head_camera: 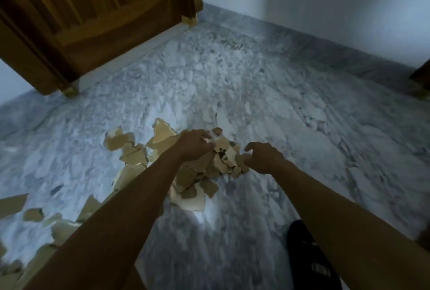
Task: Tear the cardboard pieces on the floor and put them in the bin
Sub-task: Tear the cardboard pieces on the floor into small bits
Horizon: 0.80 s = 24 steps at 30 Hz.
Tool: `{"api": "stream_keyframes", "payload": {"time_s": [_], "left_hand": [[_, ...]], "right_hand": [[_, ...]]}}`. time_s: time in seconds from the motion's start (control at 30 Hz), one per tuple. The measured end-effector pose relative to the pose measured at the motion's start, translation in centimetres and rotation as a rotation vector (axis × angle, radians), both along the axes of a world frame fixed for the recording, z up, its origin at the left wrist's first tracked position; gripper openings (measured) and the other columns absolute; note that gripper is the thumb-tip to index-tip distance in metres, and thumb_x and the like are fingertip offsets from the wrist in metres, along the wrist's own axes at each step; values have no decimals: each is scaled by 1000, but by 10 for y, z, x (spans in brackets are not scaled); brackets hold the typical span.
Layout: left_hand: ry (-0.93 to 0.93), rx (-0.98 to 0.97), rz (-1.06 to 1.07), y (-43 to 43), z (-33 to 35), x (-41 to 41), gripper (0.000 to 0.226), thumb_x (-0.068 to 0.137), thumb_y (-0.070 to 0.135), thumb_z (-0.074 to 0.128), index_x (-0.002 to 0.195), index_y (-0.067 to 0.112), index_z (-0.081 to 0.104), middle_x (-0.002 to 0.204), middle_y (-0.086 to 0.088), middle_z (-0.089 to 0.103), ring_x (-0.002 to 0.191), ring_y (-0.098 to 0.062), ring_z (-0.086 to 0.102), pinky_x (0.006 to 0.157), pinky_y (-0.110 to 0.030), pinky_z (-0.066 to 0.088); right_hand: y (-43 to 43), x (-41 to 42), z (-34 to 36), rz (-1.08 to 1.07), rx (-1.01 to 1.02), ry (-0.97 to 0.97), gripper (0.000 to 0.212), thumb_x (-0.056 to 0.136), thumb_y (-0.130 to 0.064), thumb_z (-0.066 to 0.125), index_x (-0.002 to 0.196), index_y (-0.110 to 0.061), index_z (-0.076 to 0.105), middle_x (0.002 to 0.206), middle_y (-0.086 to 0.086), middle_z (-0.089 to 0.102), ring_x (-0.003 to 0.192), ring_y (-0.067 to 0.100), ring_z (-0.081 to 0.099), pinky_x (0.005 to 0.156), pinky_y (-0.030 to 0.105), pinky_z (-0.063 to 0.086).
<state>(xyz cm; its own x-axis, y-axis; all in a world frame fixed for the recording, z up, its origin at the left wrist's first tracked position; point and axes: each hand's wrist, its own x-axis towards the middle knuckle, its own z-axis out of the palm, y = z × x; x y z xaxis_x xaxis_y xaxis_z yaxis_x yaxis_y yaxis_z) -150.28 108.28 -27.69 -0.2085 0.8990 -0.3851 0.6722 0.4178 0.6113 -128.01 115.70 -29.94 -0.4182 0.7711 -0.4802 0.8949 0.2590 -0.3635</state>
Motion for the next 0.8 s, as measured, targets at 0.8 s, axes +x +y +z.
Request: {"api": "stream_keyframes", "payload": {"time_s": [0.8], "left_hand": [[40,125,697,75,-194,71,73,60,22,90,110,26,37,104,-5,65,94,-24,64,76,-38,58]], "right_hand": [[95,-7,-198,181,-31,99,17,85,-28,68,92,-20,55,99,3,61,88,26,63,68,33,50]]}}
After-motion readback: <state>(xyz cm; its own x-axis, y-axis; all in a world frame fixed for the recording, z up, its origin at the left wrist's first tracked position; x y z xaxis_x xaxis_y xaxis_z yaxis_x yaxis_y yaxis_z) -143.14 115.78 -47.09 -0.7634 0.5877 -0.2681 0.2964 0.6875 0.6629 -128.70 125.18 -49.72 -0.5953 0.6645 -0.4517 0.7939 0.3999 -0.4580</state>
